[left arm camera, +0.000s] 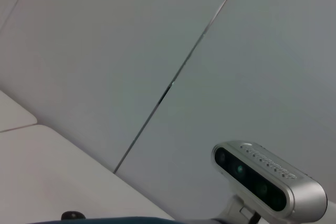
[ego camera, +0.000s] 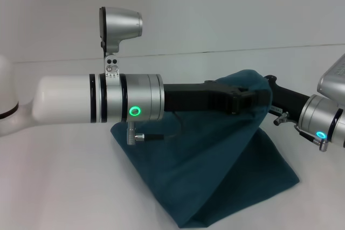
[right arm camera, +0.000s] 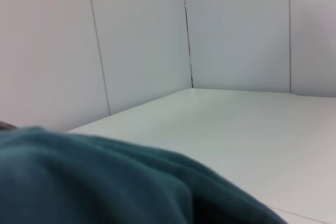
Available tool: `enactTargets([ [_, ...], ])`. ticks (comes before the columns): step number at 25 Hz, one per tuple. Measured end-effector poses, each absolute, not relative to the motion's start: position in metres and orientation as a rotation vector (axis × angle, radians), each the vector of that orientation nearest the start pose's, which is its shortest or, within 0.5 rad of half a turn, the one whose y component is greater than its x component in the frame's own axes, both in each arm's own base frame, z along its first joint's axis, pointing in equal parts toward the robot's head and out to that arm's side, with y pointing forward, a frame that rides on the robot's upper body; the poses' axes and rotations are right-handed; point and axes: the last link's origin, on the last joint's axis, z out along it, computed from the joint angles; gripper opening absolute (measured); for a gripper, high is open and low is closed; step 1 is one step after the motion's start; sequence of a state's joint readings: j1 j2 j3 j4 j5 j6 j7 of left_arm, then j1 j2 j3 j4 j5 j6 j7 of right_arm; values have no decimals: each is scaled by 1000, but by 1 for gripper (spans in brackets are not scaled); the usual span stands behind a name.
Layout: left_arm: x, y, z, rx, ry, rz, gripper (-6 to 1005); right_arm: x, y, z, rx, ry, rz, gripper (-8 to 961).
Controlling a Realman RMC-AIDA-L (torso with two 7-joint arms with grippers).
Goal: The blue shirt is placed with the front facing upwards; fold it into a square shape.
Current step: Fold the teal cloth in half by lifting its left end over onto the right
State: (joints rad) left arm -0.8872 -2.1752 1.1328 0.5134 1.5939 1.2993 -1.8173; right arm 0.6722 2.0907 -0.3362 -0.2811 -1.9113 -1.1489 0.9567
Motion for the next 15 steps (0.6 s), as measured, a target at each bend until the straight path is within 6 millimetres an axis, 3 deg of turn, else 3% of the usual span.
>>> enactTargets([
  [5,-88,376,-93,-2909,-964,-949,70,285,383,-16,-2217,610,692,0],
  [12,-84,374,-97,-2914,-962,-946,89,317,380,36,-2009,650,681,0],
  [15,-83,375,-99,-2916,-953,-934,90,323,377,49,-1975,667,683,0],
])
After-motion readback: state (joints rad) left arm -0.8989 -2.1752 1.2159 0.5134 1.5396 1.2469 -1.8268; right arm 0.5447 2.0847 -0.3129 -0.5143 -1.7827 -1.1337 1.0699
